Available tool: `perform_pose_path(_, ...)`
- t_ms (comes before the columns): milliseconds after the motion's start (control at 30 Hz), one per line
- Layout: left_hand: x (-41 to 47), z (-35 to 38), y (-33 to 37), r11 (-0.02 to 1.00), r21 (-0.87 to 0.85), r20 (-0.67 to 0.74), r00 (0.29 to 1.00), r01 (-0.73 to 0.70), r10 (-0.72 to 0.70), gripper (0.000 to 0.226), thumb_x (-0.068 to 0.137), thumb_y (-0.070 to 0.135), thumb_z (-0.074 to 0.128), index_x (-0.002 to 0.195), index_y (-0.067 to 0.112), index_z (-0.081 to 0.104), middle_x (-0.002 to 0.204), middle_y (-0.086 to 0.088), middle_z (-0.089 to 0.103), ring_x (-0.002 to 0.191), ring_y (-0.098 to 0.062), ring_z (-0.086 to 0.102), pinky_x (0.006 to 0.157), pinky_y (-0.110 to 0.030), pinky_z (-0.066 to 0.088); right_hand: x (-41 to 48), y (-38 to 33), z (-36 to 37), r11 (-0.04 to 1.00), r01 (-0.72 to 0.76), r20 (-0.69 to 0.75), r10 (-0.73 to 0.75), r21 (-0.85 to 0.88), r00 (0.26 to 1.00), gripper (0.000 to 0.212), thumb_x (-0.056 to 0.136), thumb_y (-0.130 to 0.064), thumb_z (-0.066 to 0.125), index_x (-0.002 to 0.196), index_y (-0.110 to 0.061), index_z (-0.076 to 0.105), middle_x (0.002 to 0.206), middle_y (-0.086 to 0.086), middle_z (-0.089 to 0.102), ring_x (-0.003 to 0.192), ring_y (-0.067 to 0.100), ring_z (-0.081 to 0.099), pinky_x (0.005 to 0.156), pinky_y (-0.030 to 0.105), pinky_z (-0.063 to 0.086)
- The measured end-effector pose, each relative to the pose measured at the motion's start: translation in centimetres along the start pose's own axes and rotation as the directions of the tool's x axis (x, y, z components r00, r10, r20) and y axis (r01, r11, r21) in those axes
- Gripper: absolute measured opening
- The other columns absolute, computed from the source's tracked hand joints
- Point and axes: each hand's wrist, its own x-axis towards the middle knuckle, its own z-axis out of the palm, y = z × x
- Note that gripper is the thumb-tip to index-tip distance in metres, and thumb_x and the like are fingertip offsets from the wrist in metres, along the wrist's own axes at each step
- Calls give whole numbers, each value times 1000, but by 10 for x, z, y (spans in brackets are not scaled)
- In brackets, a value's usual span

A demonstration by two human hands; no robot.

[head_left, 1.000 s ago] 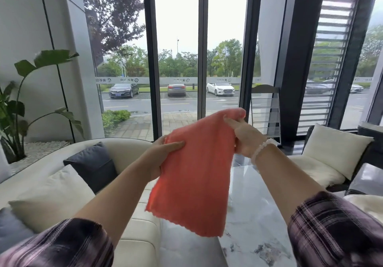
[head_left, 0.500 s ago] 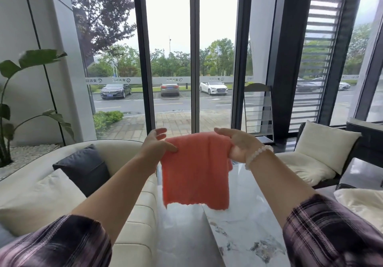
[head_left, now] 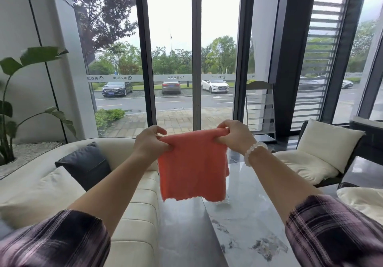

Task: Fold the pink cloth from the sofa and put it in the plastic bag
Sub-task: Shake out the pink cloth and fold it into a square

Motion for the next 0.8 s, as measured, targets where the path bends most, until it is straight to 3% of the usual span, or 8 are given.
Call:
perform_pose_path(133,0,-5,1,995,93,-21,999,-30,32,27,63,15,75,88,22,67,83,-2,69,86,-24,65,79,-35,53,0,-3,2,987,101,11,-100,-127,995,7,78,-16,64,85,-16,65,75,-2,62,76,18,63,67,26,49)
perform_pose_path(233,-1,-10,3,992,114,-16,998,-61,63,18,67,17,71,84,23,70,81,-2,70,85,-23,65,78,-34,52,3,-4,1,960,184,27,-183,-210,983,3,81,-16,63,84,-15,65,88,5,59,87,21,57,75,29,44)
perform_pose_path(333,1,-18,3,998,-51,16,999,-40,41,10,69,17,68,79,20,66,79,-6,68,80,-23,61,71,-32,49,6,-6,-4,990,132,114,-136,40,984,9,86,-17,61,92,-11,63,93,7,60,90,22,57,76,30,49)
perform_pose_path(433,3,-25,2,973,-232,116,993,-8,36,11,79,10,64,89,11,63,81,-5,62,80,-20,56,67,-28,44,6,-6,-4,945,-6,171,-53,328,984,19,89,-24,62,100,-10,59,98,11,65,94,25,63,85,40,55)
perform_pose_path(600,7,-21,-2,936,-349,3,999,-40,44,7,81,14,63,87,16,60,85,-7,62,81,-22,57,77,-39,49,3,-16,2,701,-187,275,-13,688,961,44,85,-36,65,119,-9,59,96,4,68,84,15,68,72,32,59)
perform_pose_path(667,8,-18,0,902,-428,-62,998,-52,28,12,82,15,63,93,13,64,91,-11,66,87,-26,60,82,-42,51,0,-18,5,622,-294,432,-79,726,898,56,75,-39,71,122,-10,58,103,7,70,95,21,69,82,39,58)
perform_pose_path(733,10,-16,3,861,-507,-100,995,-45,-6,21,81,18,64,101,11,66,102,-16,69,94,-29,62,91,-47,51,-6,-17,15,645,-368,550,-97,669,829,61,68,-29,77,122,-8,58,110,8,70,108,29,65,89,44,55)
perform_pose_path(800,13,-14,4,844,-534,-123,992,-43,-27,26,81,23,65,104,12,66,106,-15,69,100,-29,63,94,-48,50,-10,-13,28,676,-400,556,-18,619,831,60,67,-16,81,121,-5,57,114,9,68,108,29,64,89,42,55)
